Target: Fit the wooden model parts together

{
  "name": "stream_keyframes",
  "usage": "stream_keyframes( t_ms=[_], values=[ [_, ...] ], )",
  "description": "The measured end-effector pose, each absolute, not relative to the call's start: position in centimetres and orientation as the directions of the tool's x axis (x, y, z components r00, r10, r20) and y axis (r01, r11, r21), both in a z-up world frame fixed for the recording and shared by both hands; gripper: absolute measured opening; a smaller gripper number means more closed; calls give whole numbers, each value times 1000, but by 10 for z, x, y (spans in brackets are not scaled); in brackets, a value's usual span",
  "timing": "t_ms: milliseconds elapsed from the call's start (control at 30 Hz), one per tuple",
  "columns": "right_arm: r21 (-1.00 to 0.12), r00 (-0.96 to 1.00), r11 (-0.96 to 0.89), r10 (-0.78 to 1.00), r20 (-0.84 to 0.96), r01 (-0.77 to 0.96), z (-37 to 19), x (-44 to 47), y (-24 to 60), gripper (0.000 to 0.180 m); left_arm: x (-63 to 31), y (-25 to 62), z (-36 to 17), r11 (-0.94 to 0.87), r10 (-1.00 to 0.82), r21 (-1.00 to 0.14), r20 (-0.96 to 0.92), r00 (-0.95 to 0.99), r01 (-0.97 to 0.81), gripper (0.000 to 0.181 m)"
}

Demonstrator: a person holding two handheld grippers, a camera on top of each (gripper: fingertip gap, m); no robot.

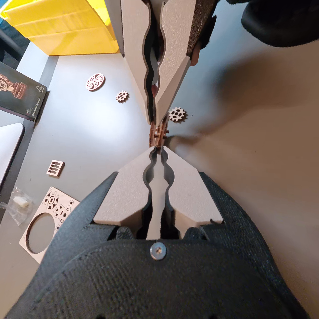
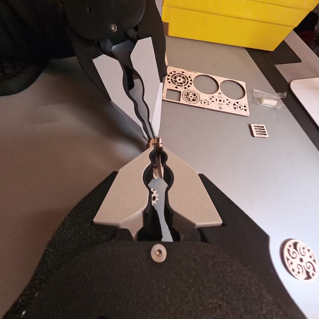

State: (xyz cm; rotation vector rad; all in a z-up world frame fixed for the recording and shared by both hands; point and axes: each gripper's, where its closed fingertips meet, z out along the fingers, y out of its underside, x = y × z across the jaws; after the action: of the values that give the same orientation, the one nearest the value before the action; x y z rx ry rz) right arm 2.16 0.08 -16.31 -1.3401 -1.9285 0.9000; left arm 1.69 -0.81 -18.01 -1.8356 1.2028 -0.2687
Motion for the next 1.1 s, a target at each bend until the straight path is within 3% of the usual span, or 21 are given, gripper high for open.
stream_keyframes(
  t_ms=[767,1100],
  values=[
    [-854,-146,76,989,0,515,-163,10,17,0,6,0,-178,-234,-791,-826,-144,594,-512,1],
    [-840,-165,-37,975,-150,542,-164,9,2,1,19,-8,-162,-151,-818,-846,-184,545,-511,10]
  ],
)
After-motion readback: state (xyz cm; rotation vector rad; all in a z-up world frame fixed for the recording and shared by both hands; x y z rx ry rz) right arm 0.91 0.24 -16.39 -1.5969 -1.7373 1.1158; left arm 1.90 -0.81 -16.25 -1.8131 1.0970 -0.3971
